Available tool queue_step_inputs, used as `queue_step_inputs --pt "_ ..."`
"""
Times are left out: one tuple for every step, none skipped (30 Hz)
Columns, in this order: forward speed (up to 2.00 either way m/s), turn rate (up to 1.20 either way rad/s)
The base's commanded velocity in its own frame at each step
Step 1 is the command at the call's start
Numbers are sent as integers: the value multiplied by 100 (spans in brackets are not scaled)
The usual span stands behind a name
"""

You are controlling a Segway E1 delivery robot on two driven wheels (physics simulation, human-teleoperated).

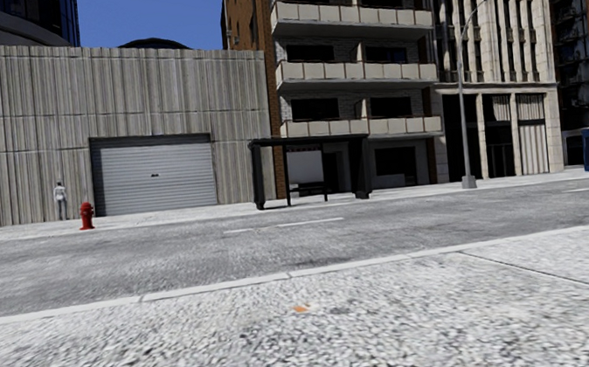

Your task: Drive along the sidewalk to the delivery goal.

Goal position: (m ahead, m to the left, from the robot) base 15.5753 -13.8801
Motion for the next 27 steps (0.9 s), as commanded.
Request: queue_step_inputs --pt "143 -109" --pt "143 -110" --pt "143 -110" --pt "143 -110" --pt "143 -110" --pt "143 -110" --pt "143 -110" --pt "143 -110" --pt "143 -110" --pt "143 -110" --pt "143 -110" --pt "143 -110" --pt "143 -110" --pt "143 -110" --pt "143 -110" --pt "143 -110" --pt "143 -110" --pt "143 -110" --pt "143 -110" --pt "143 -110" --pt "143 -110" --pt "143 -110" --pt "143 -110" --pt "143 -110" --pt "143 -110" --pt "143 -106" --pt "143 -59"
